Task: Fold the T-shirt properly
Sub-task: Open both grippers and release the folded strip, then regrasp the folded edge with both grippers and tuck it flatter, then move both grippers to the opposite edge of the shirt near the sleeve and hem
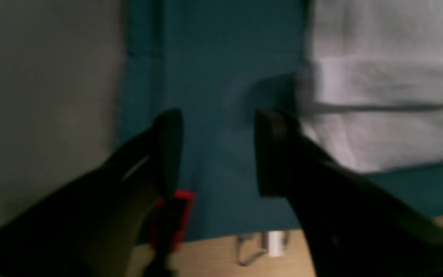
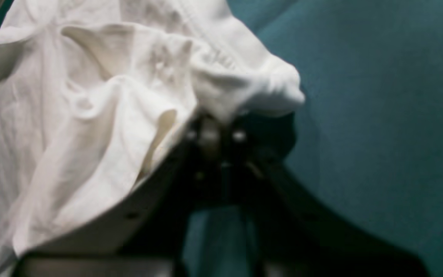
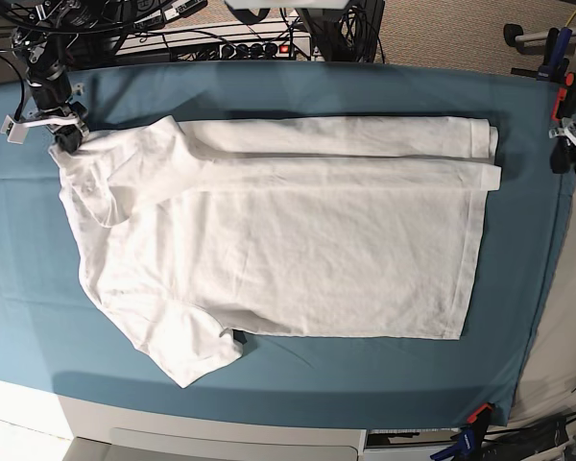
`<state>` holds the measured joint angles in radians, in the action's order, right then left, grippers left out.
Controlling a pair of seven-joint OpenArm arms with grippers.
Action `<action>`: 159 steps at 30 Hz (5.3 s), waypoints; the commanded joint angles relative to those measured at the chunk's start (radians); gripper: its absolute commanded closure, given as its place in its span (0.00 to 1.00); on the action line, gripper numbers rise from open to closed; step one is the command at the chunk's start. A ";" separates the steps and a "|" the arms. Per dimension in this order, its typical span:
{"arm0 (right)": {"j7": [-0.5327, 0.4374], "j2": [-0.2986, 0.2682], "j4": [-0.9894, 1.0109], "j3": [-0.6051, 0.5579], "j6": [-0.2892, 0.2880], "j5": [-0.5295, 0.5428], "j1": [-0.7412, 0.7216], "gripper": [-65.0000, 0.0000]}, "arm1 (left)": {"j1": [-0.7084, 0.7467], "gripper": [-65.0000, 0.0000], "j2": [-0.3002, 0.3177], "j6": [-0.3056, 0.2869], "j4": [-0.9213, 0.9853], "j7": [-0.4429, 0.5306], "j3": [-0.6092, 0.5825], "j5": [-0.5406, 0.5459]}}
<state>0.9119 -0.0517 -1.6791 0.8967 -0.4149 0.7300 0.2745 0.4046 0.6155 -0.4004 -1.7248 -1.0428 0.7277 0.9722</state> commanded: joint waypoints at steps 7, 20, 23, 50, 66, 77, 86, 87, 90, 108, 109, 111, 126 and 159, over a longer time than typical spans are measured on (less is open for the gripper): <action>-0.030 -0.015 -0.014 0.006 -0.003 0.011 -0.003 1.00 | -0.008 0.53 0.032 -0.043 0.178 -0.040 0.002 0.174; -0.029 -0.015 -0.014 0.005 -0.004 0.014 -0.003 1.00 | -0.037 0.53 0.052 -0.122 0.367 -0.170 -0.029 0.405; -0.029 -0.015 -0.014 0.005 -0.004 0.014 -0.003 1.00 | -0.057 0.53 0.052 -0.125 0.367 -0.175 -0.137 0.391; -0.028 -0.014 -0.014 0.005 -0.008 0.010 -0.003 1.00 | -0.150 0.71 0.043 -0.144 0.366 -0.214 -0.301 0.427; -0.002 -0.024 -0.016 0.008 -0.034 0.011 0.023 1.00 | -0.146 1.00 0.022 -0.152 0.357 -0.214 -0.299 0.427; 0.012 -0.045 -0.029 0.008 -0.035 0.037 0.113 1.00 | -0.022 1.00 0.030 -0.170 0.200 -0.214 -0.298 0.391; 0.012 -0.045 -0.177 0.009 -0.037 0.008 0.207 1.00 | 0.009 1.00 0.031 -0.168 0.150 -0.214 -0.291 0.344; 0.012 -0.045 -0.189 0.009 -0.037 0.005 0.216 1.00 | 0.016 1.00 0.031 -0.164 0.150 -0.214 -0.291 0.343; 0.013 -0.045 -0.206 0.012 -0.037 0.006 0.236 1.00 | 0.040 1.00 0.030 -0.162 0.150 -0.214 -0.291 0.340; 0.019 -0.045 -0.206 0.047 -0.037 0.004 0.294 1.00 | 0.067 1.00 0.030 -0.158 0.150 -0.214 -0.124 0.322; 0.019 -0.045 -0.206 0.047 -0.037 0.003 0.294 1.00 | 0.067 1.00 0.030 -0.158 0.150 -0.214 -0.124 0.322; 0.020 -0.045 -0.206 0.047 -0.037 0.003 0.294 1.00 | 0.067 1.00 0.030 -0.158 0.150 -0.214 -0.124 0.322; 0.039 -0.045 -0.206 0.047 -0.037 0.002 0.294 0.85 | 0.109 0.93 0.030 -0.175 0.150 -0.214 -0.124 0.322; -0.030 -0.064 -0.672 0.312 -0.040 -0.016 0.249 0.70 | 0.043 0.72 0.178 -0.190 -0.160 -0.088 0.211 0.303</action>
<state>0.9054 -0.1005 -2.3425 1.2007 -0.4606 0.7006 0.5148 0.4519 0.7620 -0.5930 -1.8706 -1.1568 0.9241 1.2583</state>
